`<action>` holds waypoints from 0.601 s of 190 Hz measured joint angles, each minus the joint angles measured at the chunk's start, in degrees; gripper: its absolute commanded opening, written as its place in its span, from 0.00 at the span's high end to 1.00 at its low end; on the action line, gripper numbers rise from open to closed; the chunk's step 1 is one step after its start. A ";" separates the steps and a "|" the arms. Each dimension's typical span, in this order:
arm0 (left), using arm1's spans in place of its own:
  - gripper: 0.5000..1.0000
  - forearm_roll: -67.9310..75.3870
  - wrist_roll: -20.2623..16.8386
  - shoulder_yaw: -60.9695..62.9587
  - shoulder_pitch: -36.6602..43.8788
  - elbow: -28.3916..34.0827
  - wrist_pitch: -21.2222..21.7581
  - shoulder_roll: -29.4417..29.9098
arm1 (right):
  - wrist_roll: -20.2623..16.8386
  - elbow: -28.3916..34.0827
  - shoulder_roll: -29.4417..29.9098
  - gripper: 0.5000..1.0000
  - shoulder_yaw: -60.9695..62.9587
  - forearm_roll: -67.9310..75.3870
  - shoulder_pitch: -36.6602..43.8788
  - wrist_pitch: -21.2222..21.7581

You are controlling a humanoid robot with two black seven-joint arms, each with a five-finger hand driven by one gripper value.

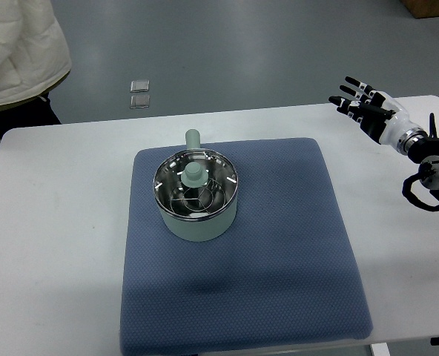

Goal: Open lid and place right of pot

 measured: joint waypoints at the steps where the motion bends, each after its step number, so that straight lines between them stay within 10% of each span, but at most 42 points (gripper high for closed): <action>1: 0.00 0.00 0.00 0.00 0.00 0.00 0.00 0.00 | 0.00 0.00 0.01 0.14 -0.02 -0.01 0.00 0.00; 114: 0.00 -0.04 -0.03 -0.01 0.10 0.11 -0.02 0.00 | 0.01 0.00 0.27 0.14 -0.13 -0.15 -0.26 0.07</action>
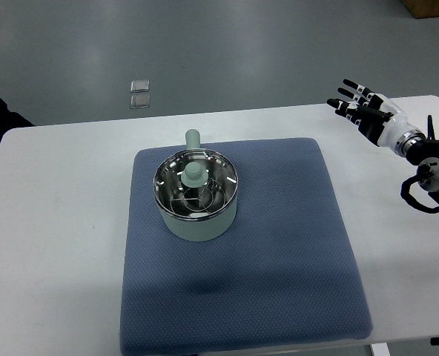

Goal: Open lid and place right of pot

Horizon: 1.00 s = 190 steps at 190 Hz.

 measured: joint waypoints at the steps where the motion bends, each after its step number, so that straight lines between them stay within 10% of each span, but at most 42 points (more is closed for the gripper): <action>1: 0.00 0.00 0.00 0.00 0.00 0.00 0.00 0.00 | 0.00 0.00 0.00 0.14 0.00 0.00 0.00 0.00; 190: 0.00 0.05 0.00 0.00 0.00 -0.01 0.00 0.00 | 0.09 0.05 -0.85 0.14 0.53 -0.83 0.86 0.62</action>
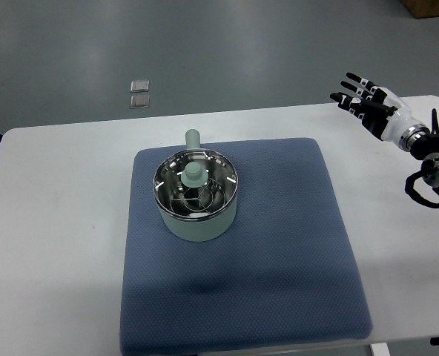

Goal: Open lid and place right of pot

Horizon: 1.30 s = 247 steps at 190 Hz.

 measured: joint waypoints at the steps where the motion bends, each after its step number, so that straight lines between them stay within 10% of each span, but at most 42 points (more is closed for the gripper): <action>1: 0.00 0.00 0.00 0.00 0.00 0.00 0.00 0.00 | 0.00 0.02 -0.01 0.14 0.01 -0.03 0.02 0.01; 140: 0.00 -0.03 0.02 0.00 -0.02 0.00 0.01 0.00 | 5.27 12.00 -4.33 0.14 0.12 -36.02 5.04 8.41; 247: 0.00 -0.01 -0.01 0.00 -0.01 0.00 0.02 0.00 | 5.14 24.13 -3.29 0.14 -13.77 -69.21 26.63 10.18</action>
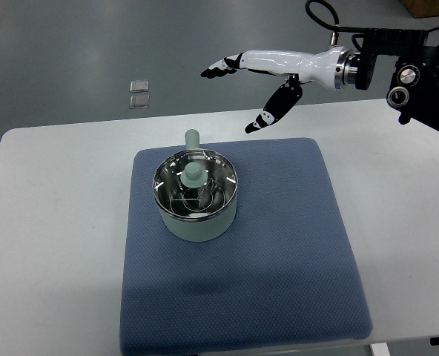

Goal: Open lid and place right of pot
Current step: 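Move the right hand over the pot toward the green lid knob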

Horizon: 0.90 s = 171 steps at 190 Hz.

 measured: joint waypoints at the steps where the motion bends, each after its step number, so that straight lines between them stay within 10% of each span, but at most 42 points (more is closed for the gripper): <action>1: 0.00 0.00 0.00 0.00 0.00 0.00 0.00 0.00 | 0.00 0.00 0.11 0.15 -0.16 -0.14 0.15 -0.01; 105: 0.00 -0.02 0.00 0.00 0.01 0.00 -0.02 0.00 | -0.52 -0.44 11.68 0.17 -12.25 -15.23 7.11 -0.21; 171: 0.00 -0.01 0.01 0.00 0.01 0.00 -0.02 0.00 | -1.26 -1.90 15.14 0.49 -14.85 -19.44 9.01 -0.21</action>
